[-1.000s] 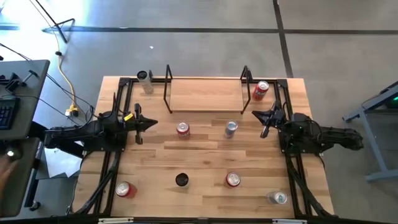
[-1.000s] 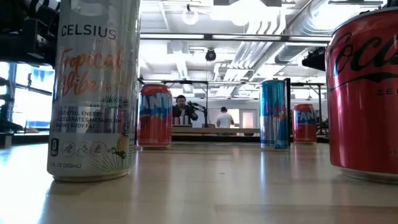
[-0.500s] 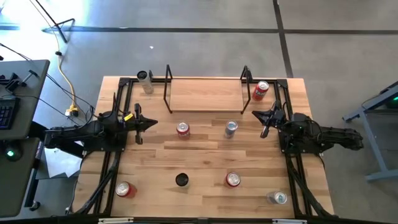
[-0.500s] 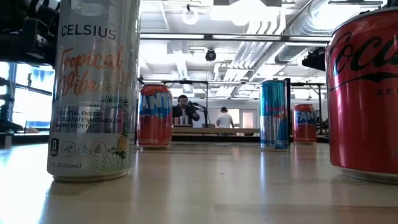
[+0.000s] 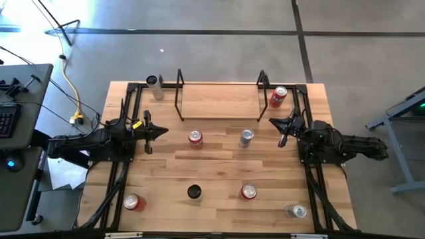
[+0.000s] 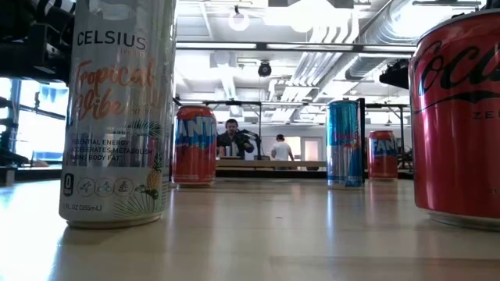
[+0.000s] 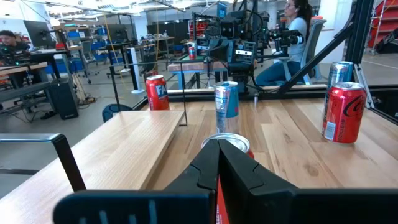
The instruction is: Place canned beverage on shelf
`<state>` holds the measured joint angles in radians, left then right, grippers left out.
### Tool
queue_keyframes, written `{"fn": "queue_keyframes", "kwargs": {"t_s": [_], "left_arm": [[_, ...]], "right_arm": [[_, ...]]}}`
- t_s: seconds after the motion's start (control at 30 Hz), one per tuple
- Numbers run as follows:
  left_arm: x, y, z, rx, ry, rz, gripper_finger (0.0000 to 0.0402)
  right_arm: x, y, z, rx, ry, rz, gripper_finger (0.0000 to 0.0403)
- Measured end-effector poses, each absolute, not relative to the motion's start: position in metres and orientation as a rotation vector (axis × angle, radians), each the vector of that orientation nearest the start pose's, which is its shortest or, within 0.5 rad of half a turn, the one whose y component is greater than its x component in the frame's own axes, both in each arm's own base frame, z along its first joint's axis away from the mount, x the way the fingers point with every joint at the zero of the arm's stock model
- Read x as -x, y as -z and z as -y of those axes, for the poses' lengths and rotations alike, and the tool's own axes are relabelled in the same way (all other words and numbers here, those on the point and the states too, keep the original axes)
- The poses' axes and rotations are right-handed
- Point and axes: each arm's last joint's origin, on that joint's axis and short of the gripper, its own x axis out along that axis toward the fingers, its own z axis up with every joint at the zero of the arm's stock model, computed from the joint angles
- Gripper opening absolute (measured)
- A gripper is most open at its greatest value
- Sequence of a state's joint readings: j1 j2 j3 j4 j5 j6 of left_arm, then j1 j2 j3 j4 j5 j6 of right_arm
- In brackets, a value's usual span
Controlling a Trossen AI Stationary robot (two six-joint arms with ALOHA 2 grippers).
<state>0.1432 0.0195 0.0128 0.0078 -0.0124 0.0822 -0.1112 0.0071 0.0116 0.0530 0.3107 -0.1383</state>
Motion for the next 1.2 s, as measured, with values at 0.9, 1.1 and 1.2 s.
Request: {"fn": "queue_keyframes", "kwargs": {"t_s": [0.9,1.1,1.2], "left_arm": [[-0.097,-0.167,-0.014,-0.082,-0.155,-0.005,0.0],[-0.097,-0.167,-0.014,-0.082,-0.155,-0.005,0.0],[-0.097,-0.167,-0.014,-0.082,-0.156,-0.005,0.0]], "right_arm": [[-0.094,-0.172,0.019,0.13,0.425,0.029,0.0],[-0.094,-0.18,0.019,0.122,0.43,0.111,0.0],[-0.092,-0.189,0.019,0.112,0.417,0.214,0.0]]}}
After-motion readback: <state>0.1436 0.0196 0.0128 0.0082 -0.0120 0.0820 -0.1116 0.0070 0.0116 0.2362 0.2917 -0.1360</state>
